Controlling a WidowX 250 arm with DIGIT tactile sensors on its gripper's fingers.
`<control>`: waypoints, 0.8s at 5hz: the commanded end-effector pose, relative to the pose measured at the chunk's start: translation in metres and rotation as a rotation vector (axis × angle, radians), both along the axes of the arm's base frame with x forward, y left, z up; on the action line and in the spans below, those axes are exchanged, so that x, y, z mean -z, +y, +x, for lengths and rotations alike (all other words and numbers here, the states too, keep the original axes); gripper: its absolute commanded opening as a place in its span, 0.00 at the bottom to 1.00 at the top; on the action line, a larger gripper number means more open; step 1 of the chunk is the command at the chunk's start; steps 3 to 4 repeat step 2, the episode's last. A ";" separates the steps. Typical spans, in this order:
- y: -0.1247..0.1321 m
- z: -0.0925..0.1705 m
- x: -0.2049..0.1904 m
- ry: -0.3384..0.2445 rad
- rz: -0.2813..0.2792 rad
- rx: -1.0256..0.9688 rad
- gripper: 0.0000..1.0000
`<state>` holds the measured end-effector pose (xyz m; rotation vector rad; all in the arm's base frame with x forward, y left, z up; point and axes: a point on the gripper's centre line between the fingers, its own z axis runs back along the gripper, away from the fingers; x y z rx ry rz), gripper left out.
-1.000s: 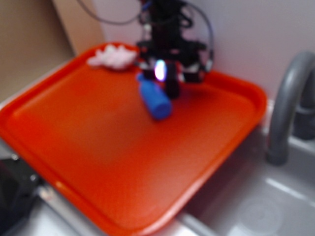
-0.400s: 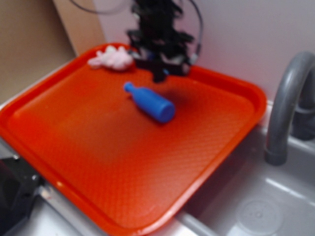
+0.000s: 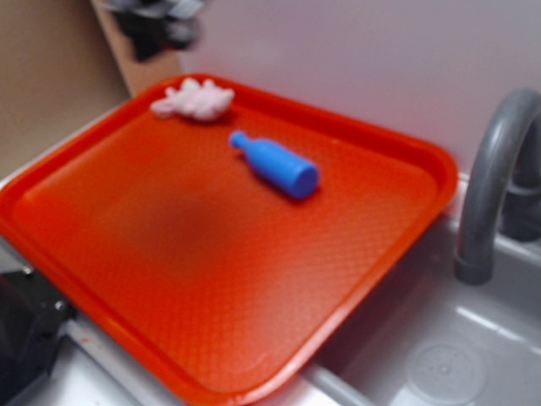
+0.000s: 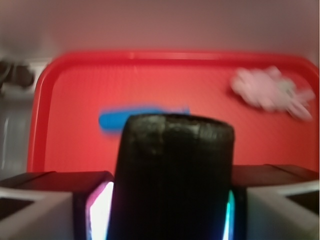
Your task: Grab the black box.
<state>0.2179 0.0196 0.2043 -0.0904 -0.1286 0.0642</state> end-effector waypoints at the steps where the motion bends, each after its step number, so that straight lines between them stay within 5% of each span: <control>1: 0.043 -0.032 -0.012 -0.042 -0.020 0.015 0.00; 4: 0.041 -0.030 -0.008 -0.037 0.000 -0.009 0.00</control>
